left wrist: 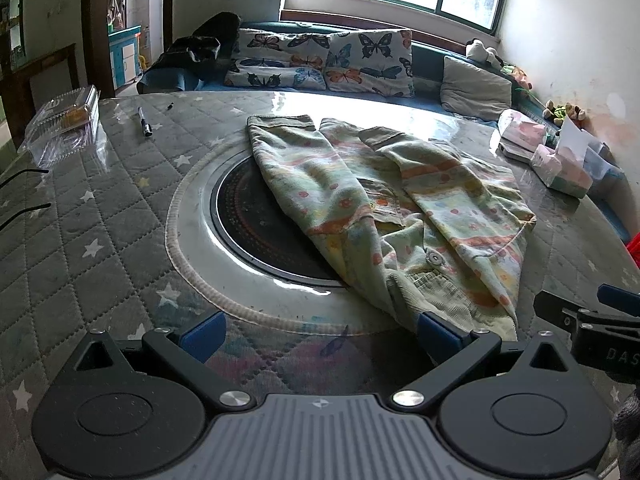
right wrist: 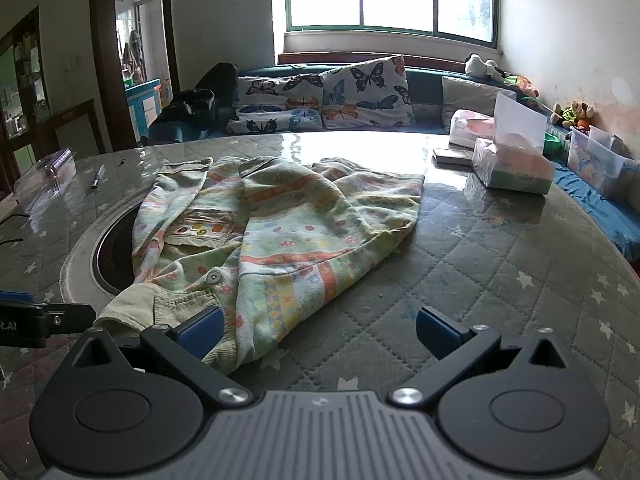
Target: Fold clothes
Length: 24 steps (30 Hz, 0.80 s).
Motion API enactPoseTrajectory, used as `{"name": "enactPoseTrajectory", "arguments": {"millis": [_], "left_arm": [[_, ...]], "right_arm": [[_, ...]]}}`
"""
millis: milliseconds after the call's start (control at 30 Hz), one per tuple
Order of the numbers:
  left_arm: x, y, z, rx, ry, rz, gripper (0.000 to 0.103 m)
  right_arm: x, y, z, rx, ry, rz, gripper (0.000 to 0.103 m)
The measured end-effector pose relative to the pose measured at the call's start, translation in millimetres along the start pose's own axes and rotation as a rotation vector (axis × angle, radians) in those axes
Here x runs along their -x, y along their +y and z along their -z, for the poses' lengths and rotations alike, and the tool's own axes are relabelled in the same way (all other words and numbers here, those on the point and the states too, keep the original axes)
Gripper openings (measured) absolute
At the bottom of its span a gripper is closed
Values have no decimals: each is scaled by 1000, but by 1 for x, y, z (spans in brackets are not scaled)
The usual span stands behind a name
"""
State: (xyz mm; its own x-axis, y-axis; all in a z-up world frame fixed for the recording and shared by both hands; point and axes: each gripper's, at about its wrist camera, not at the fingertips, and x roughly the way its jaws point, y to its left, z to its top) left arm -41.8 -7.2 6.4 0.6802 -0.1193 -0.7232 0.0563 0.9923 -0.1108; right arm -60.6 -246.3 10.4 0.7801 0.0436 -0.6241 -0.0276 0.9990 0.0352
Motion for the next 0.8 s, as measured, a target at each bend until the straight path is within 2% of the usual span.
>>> {"name": "enactPoseTrajectory", "arguments": {"millis": [800], "left_arm": [[0,-1,3,-11,18,-6,103]], "right_arm": [[2,2,3,-4,5,-7,103]]}}
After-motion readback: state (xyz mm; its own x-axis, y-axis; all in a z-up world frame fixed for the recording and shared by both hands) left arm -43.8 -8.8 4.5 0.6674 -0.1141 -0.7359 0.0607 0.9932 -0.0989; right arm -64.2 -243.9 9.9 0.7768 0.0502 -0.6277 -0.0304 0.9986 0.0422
